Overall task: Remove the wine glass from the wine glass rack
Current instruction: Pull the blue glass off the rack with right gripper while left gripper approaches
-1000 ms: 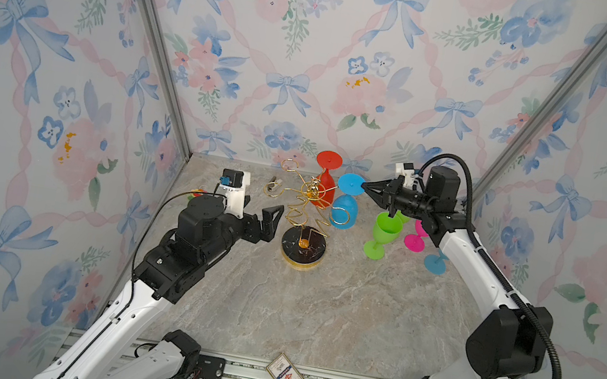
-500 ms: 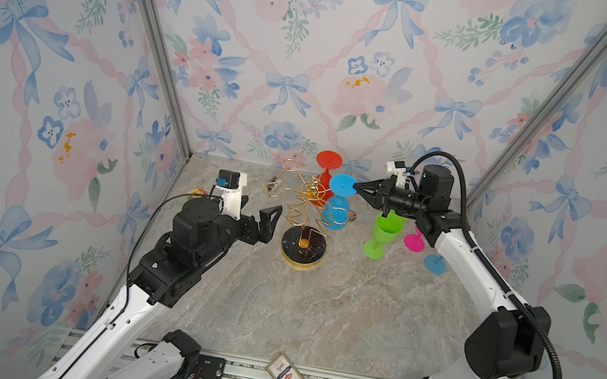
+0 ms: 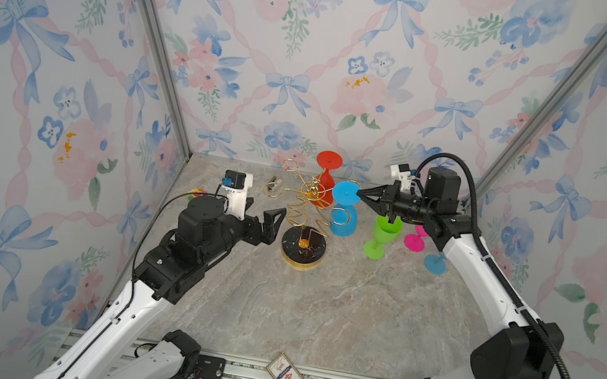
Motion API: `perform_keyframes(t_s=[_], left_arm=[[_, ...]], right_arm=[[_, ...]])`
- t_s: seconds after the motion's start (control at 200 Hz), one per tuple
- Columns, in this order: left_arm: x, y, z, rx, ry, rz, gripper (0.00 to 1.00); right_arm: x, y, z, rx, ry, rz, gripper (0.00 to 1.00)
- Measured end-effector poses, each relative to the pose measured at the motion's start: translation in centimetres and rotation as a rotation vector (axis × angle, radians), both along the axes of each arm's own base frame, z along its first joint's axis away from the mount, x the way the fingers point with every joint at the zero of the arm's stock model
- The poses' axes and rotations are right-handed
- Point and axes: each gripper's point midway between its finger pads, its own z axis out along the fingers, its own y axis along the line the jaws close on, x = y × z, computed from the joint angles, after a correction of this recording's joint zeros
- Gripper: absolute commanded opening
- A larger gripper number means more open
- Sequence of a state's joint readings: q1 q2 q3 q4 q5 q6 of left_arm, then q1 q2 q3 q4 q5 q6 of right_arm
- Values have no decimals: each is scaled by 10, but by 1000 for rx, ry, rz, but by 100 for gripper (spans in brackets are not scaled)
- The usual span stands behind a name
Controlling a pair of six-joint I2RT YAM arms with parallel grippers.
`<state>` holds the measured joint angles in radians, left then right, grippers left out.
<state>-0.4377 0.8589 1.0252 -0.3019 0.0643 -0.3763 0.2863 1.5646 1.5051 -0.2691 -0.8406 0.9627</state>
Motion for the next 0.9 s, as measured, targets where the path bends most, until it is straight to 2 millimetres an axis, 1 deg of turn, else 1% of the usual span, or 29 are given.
perform_keyframes(t_s=[0.075,0.18,0.385,0.575,0.69,0.9], left_arm=[[0,-3,-1,-1,6,-15,98],[-1,-7,3,-9,3,-39,98],[-3,-19,19,-33,-10,-106,98],[-3,-30,29,-62,-4,-160,98],[-5,-38,30,-80,10,-204,98],[-11,-56,37,-152,34,-308,96]], right_arm=[[-6,-6,8,-3,-19,-5,0],[-15,-15,14,-7,-41,-16,0],[-29,-36,12,-36,-37,-54,0],[-53,-46,17,-94,-73,-50,0],[-65,-54,15,-157,-101,-57,0],[-78,-70,4,-303,-164,-71,0]])
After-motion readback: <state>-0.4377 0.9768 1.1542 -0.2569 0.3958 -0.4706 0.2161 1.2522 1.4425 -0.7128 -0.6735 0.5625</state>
